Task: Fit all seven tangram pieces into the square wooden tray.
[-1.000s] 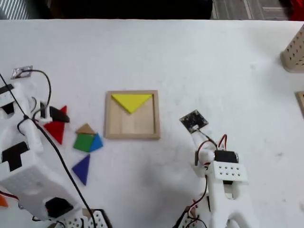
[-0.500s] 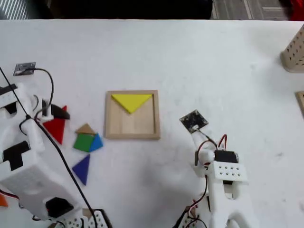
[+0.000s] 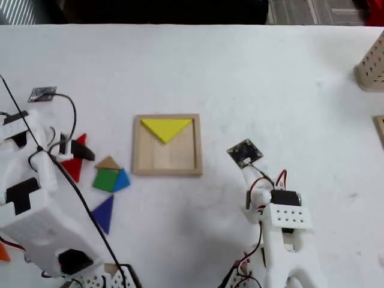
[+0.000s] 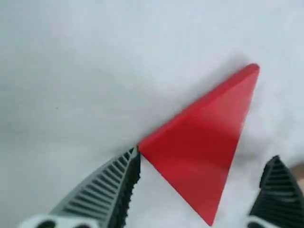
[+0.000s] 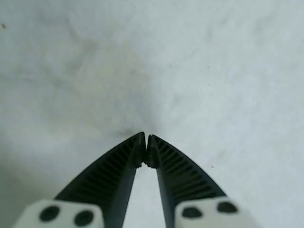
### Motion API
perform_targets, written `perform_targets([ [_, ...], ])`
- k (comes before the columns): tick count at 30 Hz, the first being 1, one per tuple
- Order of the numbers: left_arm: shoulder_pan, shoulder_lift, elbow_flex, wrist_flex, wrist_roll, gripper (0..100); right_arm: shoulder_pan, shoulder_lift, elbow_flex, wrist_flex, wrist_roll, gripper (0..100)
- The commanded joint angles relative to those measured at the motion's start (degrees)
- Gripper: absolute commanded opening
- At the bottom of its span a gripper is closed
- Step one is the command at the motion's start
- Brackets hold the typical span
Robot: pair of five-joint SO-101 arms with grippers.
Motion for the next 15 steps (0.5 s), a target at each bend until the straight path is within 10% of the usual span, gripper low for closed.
perform_targets([
  [1, 1.8, -1.54, -0.44, -2.37, -0.62, 38, -0.48, -0.31, -0.44, -0.75, 0.35, 1.8],
  [15, 2.86, -1.54, -0.26, -2.99, -1.32, 37, -0.31, -0.31, -0.44, -0.66, 0.26, 1.8],
])
